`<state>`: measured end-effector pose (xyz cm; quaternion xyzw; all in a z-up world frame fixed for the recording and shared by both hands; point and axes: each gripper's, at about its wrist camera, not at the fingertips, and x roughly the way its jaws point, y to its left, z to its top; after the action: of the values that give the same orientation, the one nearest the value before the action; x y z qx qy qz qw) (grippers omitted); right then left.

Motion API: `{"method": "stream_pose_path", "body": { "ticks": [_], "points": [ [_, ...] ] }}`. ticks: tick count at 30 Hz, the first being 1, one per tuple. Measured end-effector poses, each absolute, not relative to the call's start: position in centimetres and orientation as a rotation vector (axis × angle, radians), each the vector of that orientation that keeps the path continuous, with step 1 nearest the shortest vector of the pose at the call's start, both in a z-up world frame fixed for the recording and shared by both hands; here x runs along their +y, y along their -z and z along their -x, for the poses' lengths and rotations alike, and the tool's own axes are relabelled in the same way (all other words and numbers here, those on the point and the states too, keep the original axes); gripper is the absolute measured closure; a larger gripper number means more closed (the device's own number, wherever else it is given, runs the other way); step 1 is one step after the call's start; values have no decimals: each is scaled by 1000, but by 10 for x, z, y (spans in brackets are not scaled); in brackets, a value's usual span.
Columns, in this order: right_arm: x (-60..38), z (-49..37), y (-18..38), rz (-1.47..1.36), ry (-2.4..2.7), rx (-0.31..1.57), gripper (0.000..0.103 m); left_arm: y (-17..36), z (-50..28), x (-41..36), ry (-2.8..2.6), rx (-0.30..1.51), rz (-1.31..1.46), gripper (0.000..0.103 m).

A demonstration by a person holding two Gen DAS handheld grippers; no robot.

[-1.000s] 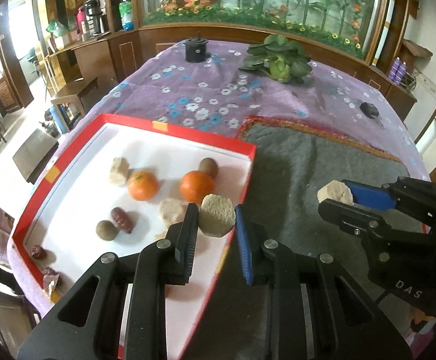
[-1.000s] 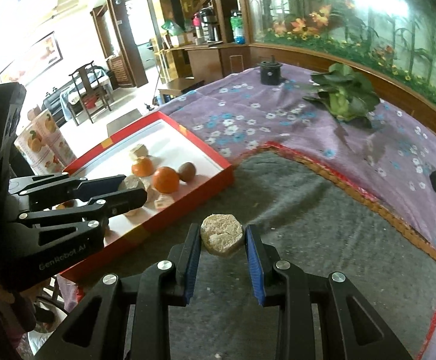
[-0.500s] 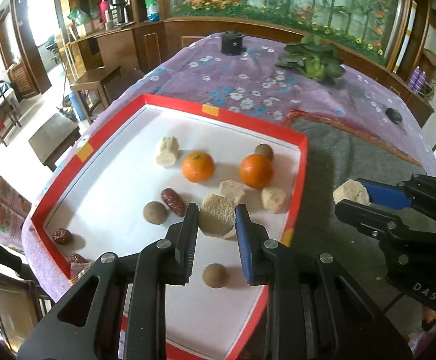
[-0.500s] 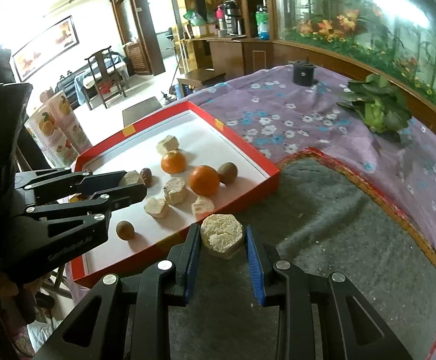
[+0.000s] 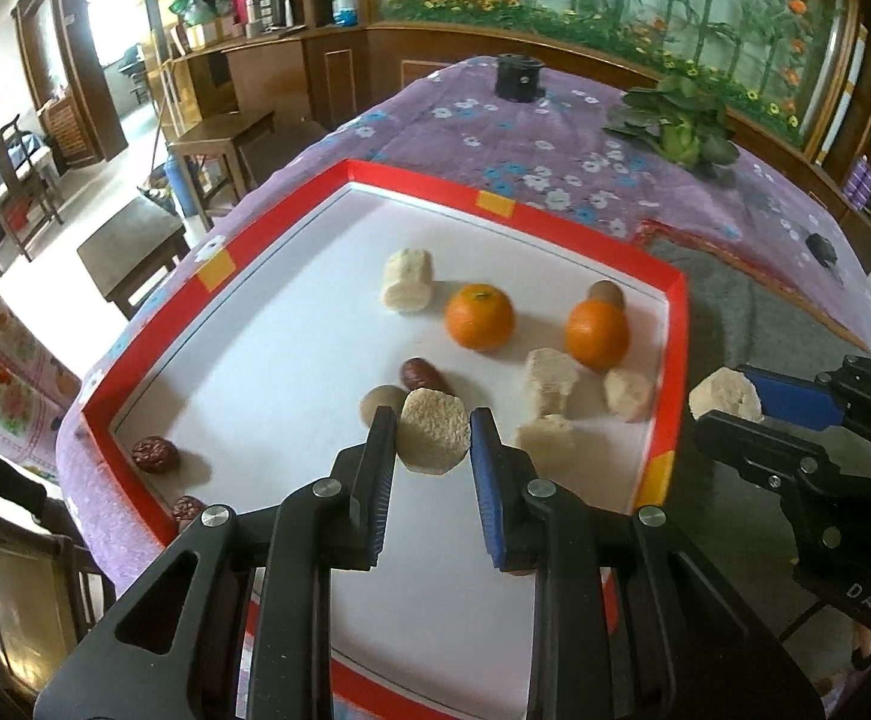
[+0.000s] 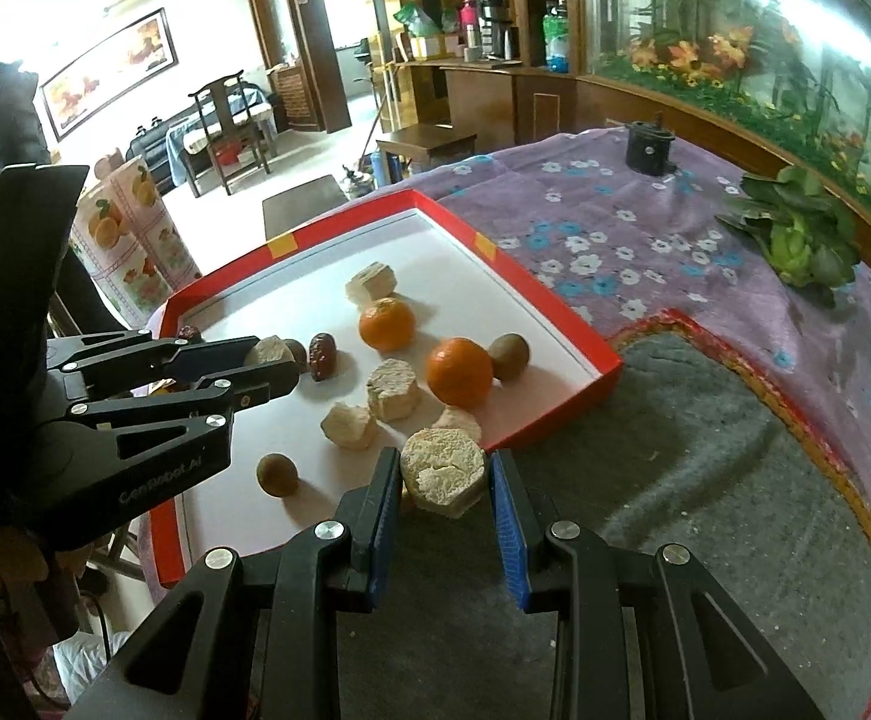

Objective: Organize fruits
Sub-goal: 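Carry the cake with the left tool while the right tool carries its cake over the tray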

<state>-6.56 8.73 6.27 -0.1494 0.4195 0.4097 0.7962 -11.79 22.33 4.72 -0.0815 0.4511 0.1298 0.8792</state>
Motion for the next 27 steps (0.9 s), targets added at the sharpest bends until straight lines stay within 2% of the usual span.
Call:
{"method": "stream_pose_path", "body": {
  "ticks": [27],
  "points": [
    [132, 52, -38, 353, -911, 950, 74, -38, 103, 242, -332, 935, 171, 79]
  ]
}}
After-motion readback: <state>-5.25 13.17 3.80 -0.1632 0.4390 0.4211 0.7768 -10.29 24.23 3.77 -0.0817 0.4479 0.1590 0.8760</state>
